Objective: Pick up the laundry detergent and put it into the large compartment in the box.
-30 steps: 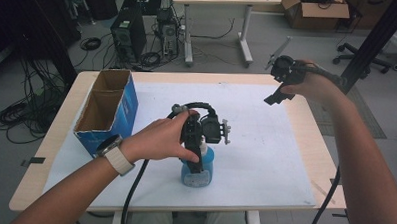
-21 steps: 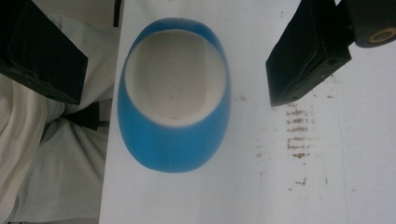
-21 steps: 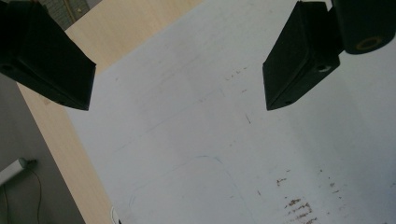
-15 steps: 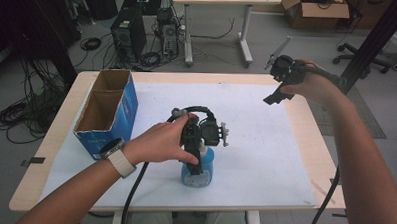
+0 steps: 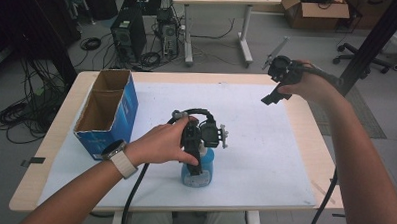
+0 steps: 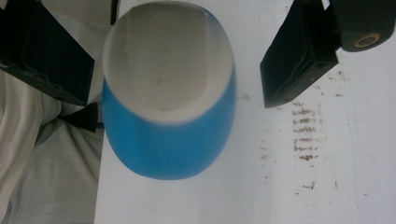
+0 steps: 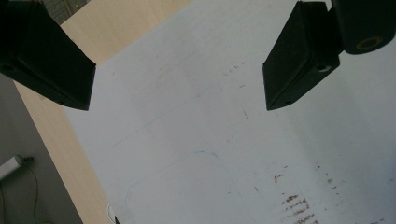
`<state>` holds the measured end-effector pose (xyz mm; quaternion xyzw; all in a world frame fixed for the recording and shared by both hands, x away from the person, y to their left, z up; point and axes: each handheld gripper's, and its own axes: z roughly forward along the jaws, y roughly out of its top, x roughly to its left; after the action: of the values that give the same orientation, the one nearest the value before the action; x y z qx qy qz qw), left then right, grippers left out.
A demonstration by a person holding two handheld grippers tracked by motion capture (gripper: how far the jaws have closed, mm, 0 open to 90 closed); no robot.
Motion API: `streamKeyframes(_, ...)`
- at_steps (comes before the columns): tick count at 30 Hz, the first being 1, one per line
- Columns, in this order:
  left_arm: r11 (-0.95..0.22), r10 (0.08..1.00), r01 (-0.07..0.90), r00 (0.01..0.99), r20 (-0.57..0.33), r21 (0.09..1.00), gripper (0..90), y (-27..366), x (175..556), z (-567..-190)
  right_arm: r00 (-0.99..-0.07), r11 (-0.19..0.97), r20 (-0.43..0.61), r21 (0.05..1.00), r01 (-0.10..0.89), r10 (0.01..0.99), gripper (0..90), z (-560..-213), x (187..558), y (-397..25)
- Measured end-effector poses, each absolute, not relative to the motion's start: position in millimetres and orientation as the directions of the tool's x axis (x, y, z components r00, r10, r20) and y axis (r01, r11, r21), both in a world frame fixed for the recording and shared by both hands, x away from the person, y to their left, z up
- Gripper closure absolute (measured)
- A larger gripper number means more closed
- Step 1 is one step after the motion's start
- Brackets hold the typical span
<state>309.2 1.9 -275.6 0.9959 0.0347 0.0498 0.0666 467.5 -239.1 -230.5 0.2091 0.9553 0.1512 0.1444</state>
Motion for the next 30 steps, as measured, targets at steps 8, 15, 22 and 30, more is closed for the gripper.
streamKeyframes(8, -0.989, 0.072, 0.060, 0.993, 0.088, 0.137, 16.1, 1.4, 310.3, -278.3, -0.869, 0.866, -0.214, 0.349, 0.358, 0.445, 9.2, -228.9, 467.3, -240.4)
streamKeyframes(15, -0.989, 0.073, 0.063, 0.995, 0.070, 0.134, 20.1, 0.6, 311.7, -279.7, -0.869, 0.864, -0.212, 0.353, 0.358, 0.447, 9.2, -228.4, 468.1, -240.4)
streamKeyframes(22, -0.989, 0.072, 0.062, 0.995, 0.070, 0.133, 22.9, 1.7, 311.9, -279.6, -0.870, 0.866, -0.213, 0.352, 0.356, 0.445, 9.3, -228.4, 468.6, -238.7)
streamKeyframes(30, -0.989, 0.071, 0.062, 0.996, 0.061, 0.132, 28.1, 2.4, 312.4, -279.4, -0.870, 0.866, -0.215, 0.351, 0.356, 0.445, 9.2, -228.3, 468.7, -239.1)
